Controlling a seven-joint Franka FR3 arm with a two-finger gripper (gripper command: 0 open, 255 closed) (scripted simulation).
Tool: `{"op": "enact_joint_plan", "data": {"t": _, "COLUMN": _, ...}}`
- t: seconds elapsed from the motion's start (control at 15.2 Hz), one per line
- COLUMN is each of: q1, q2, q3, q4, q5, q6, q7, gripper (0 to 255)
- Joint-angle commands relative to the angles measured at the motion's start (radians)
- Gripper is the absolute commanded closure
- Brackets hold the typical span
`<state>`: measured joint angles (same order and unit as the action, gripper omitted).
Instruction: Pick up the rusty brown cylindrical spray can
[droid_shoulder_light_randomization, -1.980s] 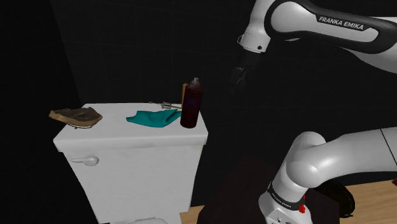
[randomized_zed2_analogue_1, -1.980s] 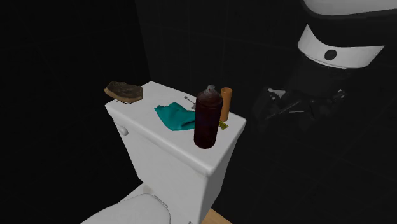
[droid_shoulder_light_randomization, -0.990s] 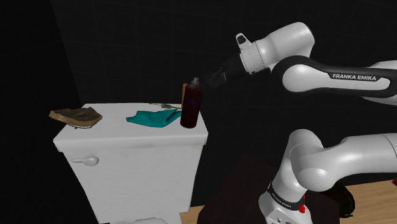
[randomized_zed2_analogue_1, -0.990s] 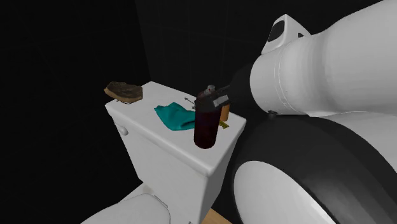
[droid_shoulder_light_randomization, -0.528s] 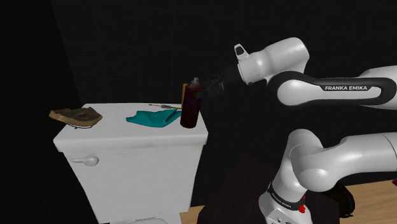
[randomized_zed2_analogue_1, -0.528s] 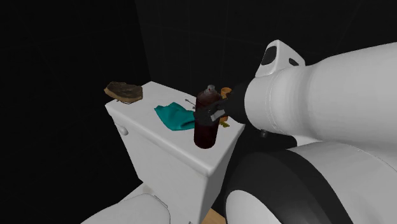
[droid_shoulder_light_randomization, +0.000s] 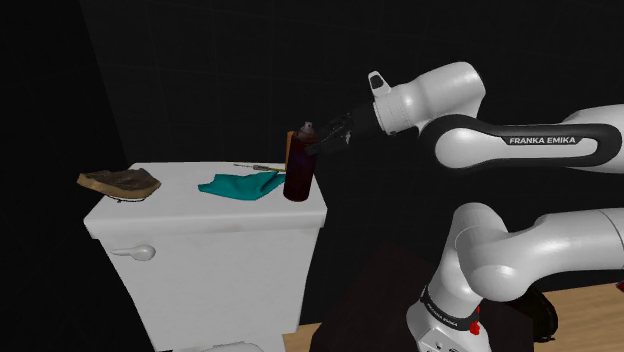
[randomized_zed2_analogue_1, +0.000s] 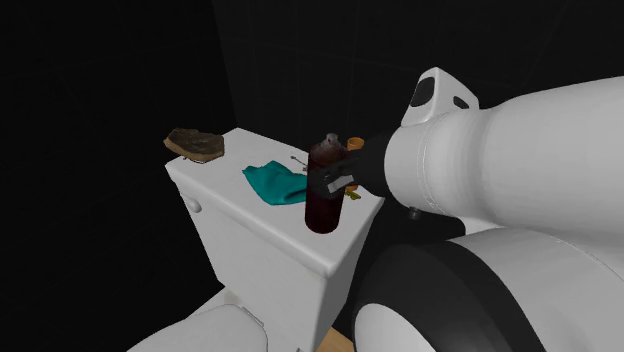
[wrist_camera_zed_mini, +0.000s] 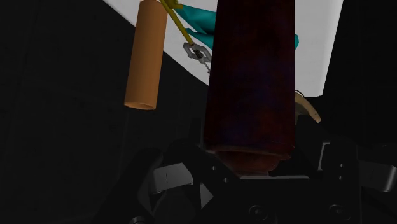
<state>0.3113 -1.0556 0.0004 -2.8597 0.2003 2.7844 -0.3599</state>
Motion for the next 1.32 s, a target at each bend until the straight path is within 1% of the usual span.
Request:
{"op": "enact_joint_plan", "data": {"t": 0.0, "q1": 0.0, "q2": 0.001, "q3": 0.0, "q4": -0.002, "q5": 0.0, "q6": -0.002, "q7": 0.0, "gripper": 255}}
{"op": "enact_joint_plan", "data": {"t": 0.13, "q1": 0.0, "q2": 0.001, "q3": 0.0, "q4": -0.001, "q5": 0.0, "q6": -0.003, "q7": 0.0, "gripper": 255}}
{"op": "enact_joint_plan", "data": {"t": 1.12, "q1": -0.027, "q2": 0.023, "q3": 0.006, "q4": 0.21, "q5": -0.021, "q6": -0.192, "q7": 0.026, "gripper": 255}}
{"op": "enact_joint_plan", "data": {"t": 1.25, "q1": -0.028, "q2": 0.023, "q3": 0.006, "q4": 0.212, "q5": -0.021, "q6": -0.194, "q7": 0.026, "gripper": 255}}
